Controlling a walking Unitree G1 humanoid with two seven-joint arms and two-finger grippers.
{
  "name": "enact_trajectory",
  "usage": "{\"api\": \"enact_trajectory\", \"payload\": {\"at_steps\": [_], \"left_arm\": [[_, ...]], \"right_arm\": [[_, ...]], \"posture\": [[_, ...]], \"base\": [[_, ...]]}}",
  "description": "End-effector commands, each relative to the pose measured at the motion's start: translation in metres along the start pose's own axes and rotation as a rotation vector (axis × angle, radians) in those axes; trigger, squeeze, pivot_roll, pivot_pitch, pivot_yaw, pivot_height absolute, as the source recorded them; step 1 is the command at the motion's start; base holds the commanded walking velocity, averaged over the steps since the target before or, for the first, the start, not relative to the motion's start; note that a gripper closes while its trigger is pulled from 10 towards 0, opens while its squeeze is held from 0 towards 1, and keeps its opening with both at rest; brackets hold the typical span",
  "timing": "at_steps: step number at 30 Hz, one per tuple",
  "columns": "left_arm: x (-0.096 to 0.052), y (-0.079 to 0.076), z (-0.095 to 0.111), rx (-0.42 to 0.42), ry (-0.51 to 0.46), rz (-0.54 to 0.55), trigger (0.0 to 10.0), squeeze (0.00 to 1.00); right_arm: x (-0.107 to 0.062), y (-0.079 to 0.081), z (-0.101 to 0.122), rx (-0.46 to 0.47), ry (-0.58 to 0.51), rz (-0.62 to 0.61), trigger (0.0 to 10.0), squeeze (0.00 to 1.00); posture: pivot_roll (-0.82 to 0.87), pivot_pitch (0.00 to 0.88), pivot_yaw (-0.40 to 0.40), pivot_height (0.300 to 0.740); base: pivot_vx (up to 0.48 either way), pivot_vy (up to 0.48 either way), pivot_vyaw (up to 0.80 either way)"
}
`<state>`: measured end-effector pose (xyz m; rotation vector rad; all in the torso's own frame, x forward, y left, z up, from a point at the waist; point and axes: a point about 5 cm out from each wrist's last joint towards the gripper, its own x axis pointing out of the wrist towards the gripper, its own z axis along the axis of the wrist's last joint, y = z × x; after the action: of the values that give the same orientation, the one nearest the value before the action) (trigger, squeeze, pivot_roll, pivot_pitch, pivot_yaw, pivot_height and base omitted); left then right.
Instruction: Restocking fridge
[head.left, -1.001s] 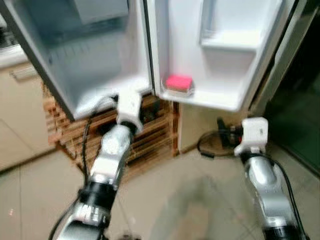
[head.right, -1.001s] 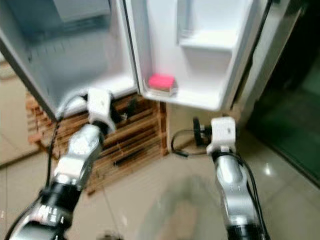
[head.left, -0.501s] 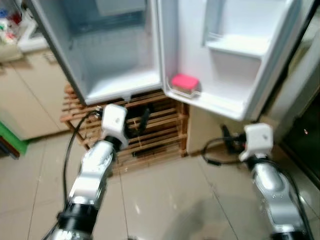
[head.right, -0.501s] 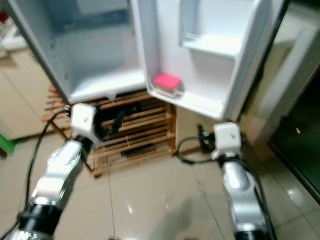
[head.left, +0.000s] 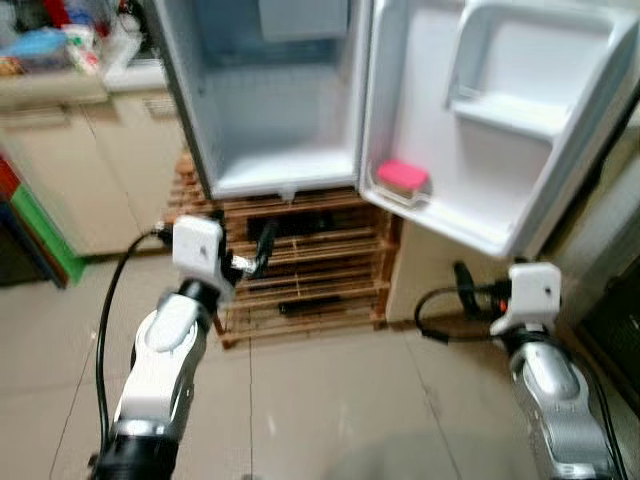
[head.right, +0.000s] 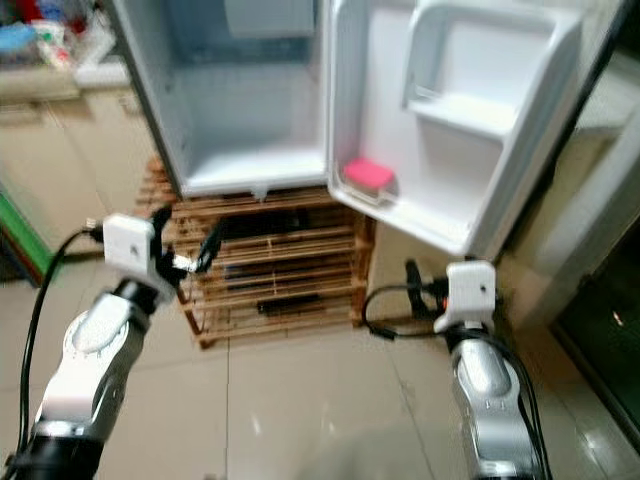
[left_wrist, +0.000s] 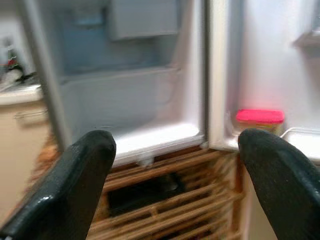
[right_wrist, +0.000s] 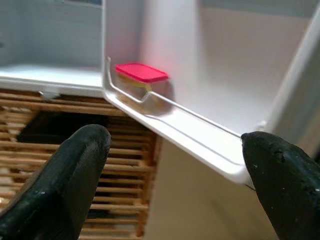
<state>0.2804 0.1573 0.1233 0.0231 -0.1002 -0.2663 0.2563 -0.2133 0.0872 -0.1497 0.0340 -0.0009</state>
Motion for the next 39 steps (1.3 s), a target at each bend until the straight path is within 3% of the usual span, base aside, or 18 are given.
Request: {"api": "enact_trajectory", "payload": {"at_steps": [1, 4, 8, 14, 18, 19, 21, 23, 25, 27, 30, 34, 35, 36, 39], "left_arm": [[0.003, 0.003, 0.004, 0.012, -0.002, 0.018, 10.0, 0.00], [-0.001, 0.002, 0.002, -0.016, -0.002, -0.011, 10.0, 0.00], [-0.001, -0.001, -0.001, 0.008, 0.012, -0.018, 10.0, 0.00], [0.004, -0.006, 0.002, -0.001, 0.008, -0.038, 10.0, 0.00], [0.005, -0.008, 0.004, -0.018, 0.003, -0.065, 10.0, 0.00], [0.006, -0.005, 0.002, -0.007, 0.021, -0.059, 10.0, 0.00], [0.008, -0.002, 0.000, -0.006, 0.033, -0.042, 10.0, 0.00], [0.010, 0.002, 0.000, -0.030, 0.034, -0.028, 10.0, 0.00], [0.014, 0.008, 0.001, -0.025, 0.029, -0.023, 10.0, 0.00], [0.019, 0.014, 0.003, -0.021, 0.032, -0.015, 10.0, 0.00], [0.024, 0.020, 0.001, 0.001, 0.054, -0.006, 10.0, 0.00], [0.023, 0.024, -0.007, 0.021, 0.099, -0.002, 10.0, 0.00], [0.023, 0.024, -0.007, 0.021, 0.099, -0.002, 10.0, 0.00], [0.020, 0.023, -0.013, 0.014, 0.124, -0.005, 10.0, 0.00], [0.017, 0.023, -0.021, 0.032, 0.172, -0.008, 10.0, 0.00]], "right_arm": [[0.001, 0.003, 0.004, -0.007, -0.021, 0.011, 10.0, 0.00], [-0.007, -0.004, -0.001, -0.014, -0.006, -0.005, 10.0, 0.00], [-0.020, -0.015, -0.010, -0.032, 0.028, -0.019, 10.0, 0.00], [-0.018, -0.013, -0.010, -0.022, 0.015, -0.026, 10.0, 0.00], [-0.024, -0.006, -0.021, -0.050, 0.053, 0.053, 10.0, 0.00], [-0.038, -0.001, -0.041, -0.034, 0.154, 0.165, 10.0, 0.00], [-0.050, 0.002, -0.056, -0.001, 0.248, 0.236, 10.0, 0.00], [-0.061, -0.001, -0.074, 0.117, 0.392, 0.262, 10.0, 0.00], [-0.078, -0.007, -0.103, -0.017, 0.582, 0.352, 10.0, 0.00], [-0.085, -0.028, -0.120, -0.128, 0.693, 0.287, 10.0, 0.00], [-0.078, -0.076, -0.123, -0.244, 0.755, 0.015, 10.0, 0.00], [-0.070, -0.127, -0.105, -0.387, 0.757, -0.269, 10.0, 0.00], [-0.070, -0.127, -0.105, -0.387, 0.757, -0.269, 10.0, 0.00], [-0.066, -0.148, -0.093, -0.459, 0.746, -0.370, 10.0, 0.00], [-0.062, -0.164, -0.082, -0.522, 0.728, -0.460, 10.0, 0.00]], "posture": [[-0.18, 0.000, 0.061, 0.740], [-0.18, 0.000, 0.061, 0.740], [-0.19, 0.000, 0.065, 0.740], [-0.19, 0.000, 0.072, 0.740], [-0.20, 0.000, 0.073, 0.740], [-0.20, 0.000, 0.074, 0.740], [-0.20, 0.002, 0.075, 0.740], [-0.20, 0.005, 0.076, 0.740], [-0.21, 0.006, 0.079, 0.740], [-0.21, 0.008, 0.083, 0.740], [-0.21, 0.007, 0.086, 0.740], [-0.21, 0.006, 0.093, 0.740], [-0.21, 0.006, 0.093, 0.740], [-0.20, 0.006, 0.095, 0.740], [-0.20, 0.005, 0.096, 0.740]], "base": [[0.000, -0.439, 0.63], [0.000, -0.436, 0.64], [0.292, -0.377, 0.63], [0.291, -0.379, 0.63], [0.327, -0.346, 0.00], [0.000, 0.000, 0.00], [0.000, 0.000, 0.00], [0.000, 0.000, 0.00], [0.000, 0.000, 0.00], [0.000, 0.000, 0.00], [0.000, 0.000, 0.00], [0.000, 0.000, 0.00], [0.000, 0.000, 0.00], [0.000, 0.000, 0.00], [0.000, 0.000, 0.00]]}}
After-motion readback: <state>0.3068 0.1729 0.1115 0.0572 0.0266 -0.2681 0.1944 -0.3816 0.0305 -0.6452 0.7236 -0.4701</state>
